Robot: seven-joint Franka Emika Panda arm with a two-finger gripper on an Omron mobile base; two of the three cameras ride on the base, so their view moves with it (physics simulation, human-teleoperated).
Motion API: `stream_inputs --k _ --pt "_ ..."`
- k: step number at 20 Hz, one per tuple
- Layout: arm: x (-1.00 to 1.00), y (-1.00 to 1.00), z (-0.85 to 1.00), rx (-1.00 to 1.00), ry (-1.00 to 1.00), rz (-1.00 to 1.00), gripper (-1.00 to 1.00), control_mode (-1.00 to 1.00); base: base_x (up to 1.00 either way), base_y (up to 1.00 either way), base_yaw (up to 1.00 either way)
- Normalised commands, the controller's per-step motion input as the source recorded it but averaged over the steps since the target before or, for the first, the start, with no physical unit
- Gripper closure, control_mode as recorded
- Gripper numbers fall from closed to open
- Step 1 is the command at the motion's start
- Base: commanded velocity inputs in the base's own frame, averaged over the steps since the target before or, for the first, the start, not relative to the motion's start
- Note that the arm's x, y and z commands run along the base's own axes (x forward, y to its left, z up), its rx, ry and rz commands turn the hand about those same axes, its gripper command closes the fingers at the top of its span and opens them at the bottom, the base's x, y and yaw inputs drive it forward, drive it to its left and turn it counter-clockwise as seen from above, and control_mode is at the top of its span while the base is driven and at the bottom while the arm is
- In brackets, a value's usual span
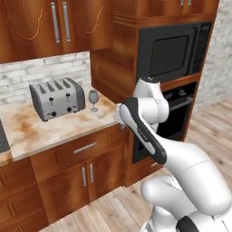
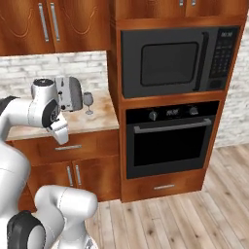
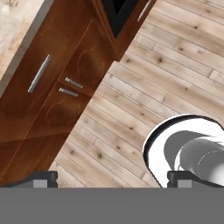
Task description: Retrieve the wine glasses from the counter and place one next to each plate.
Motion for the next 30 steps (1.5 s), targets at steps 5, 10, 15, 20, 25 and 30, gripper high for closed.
stream_inputs --k 5,10,15,20,25,30 --pt "0.0 0.0 0.0 0.0 0.0 0.0 -1.0 1.0 0.29 -0.32 0.1" --pt "0.0 0.0 0.0 0.0 0.0 0.0 -1.0 1.0 0.02 -0.67 0.44" --pt "0.0 0.0 0.0 0.0 0.0 0.0 -1.0 1.0 -0.03 -0.28 0.09" --pt "0.0 -0.09 0.0 0.0 -0.05 0.06 -1.0 -1.0 0.0 -0.27 0.06" --pt "0.23 -0.36 0.0 -0.01 -0.28 0.37 -1.0 -1.0 0.0 0.0 0.0" --pt "0.51 -0.03 0.0 -0.06 -0.08 0.35 -1.0 -1.0 0.0 0.0 0.0"
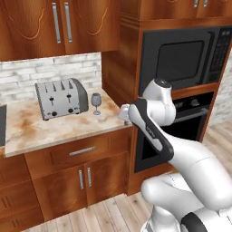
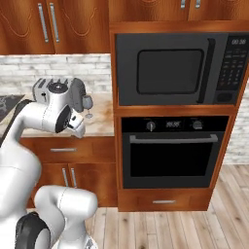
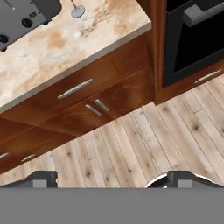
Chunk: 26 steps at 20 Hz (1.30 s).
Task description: Retrieve the wine glasses from the counter and place one next to each plate.
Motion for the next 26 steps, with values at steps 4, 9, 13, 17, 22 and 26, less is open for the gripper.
stream_inputs --k 4,9,13,17,22,26 --pt "0.84 0.0 0.0 -0.12 -0.07 0.14 -1.0 -1.0 0.0 0.0 0.0" --pt "0.94 0.02 -0.13 -0.17 -0.02 0.02 -1.0 -1.0 0.0 0.0 0.0" --pt "0.79 0.14 -0.16 -0.05 0.0 0.01 -1.0 -1.0 0.0 0.0 0.0" --pt "0.04 0.18 -0.07 -0.01 -0.2 0.13 -1.0 -1.0 0.0 0.0 0.0" --pt "-0.41 0.08 -0.43 0.01 -0.35 0.15 -1.0 -1.0 0.0 0.0 0.0" --pt "-0.19 0.11 -0.83 0.0 -0.21 0.14 -1.0 -1.0 0.0 0.0 0.0"
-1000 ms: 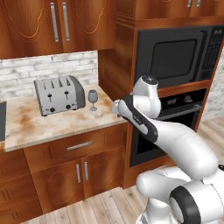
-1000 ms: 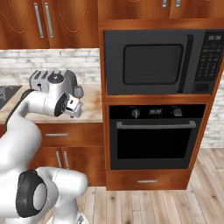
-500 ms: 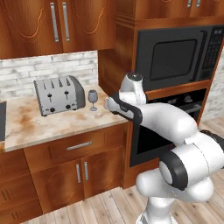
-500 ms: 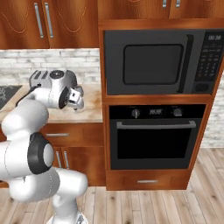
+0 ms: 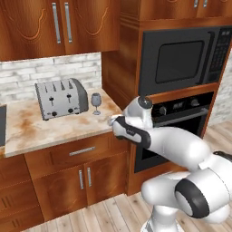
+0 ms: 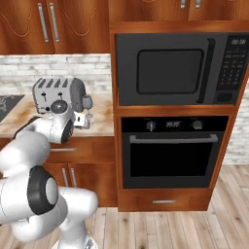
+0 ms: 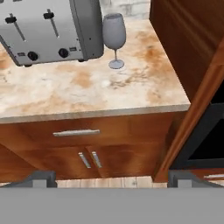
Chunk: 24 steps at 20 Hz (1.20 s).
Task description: Retrieve the wine glasses from the counter and place one next to each plate.
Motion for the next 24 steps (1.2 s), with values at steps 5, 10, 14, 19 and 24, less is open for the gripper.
stream_inputs --k 5,10,14,19,24 --pt "-0.08 0.0 -0.17 0.0 -0.37 0.1 -1.0 -1.0 0.0 0.0 0.0" --pt "0.0 0.0 0.0 0.0 -0.4 0.05 -1.0 -1.0 0.0 0.0 0.0" --pt "0.0 0.0 0.0 0.0 -0.33 0.01 -1.0 -1.0 0.0 0.0 0.0" --pt "0.0 0.0 0.05 0.0 -0.14 0.0 -1.0 -1.0 0.0 0.0 0.0" --pt "0.0 0.0 0.13 0.02 -0.03 0.0 -1.0 -1.0 0.0 0.0 0.0"
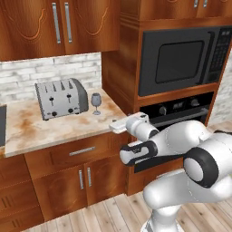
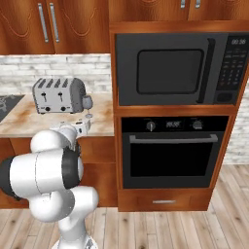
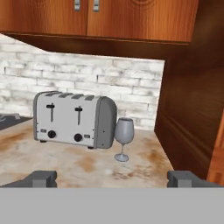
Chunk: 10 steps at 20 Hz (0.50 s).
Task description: Retrieve the wine glasses from the counter and place one next to each plate.
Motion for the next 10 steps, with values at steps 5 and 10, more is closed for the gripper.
stream_inputs --k 5,10 --pt "0.14 0.01 0.0 0.01 0.0 0.0 -1.0 -1.0 0.0 0.0 0.0" --pt "0.25 0.2 0.0 0.02 0.0 0.0 -1.0 -1.0 0.0 0.0 0.0"
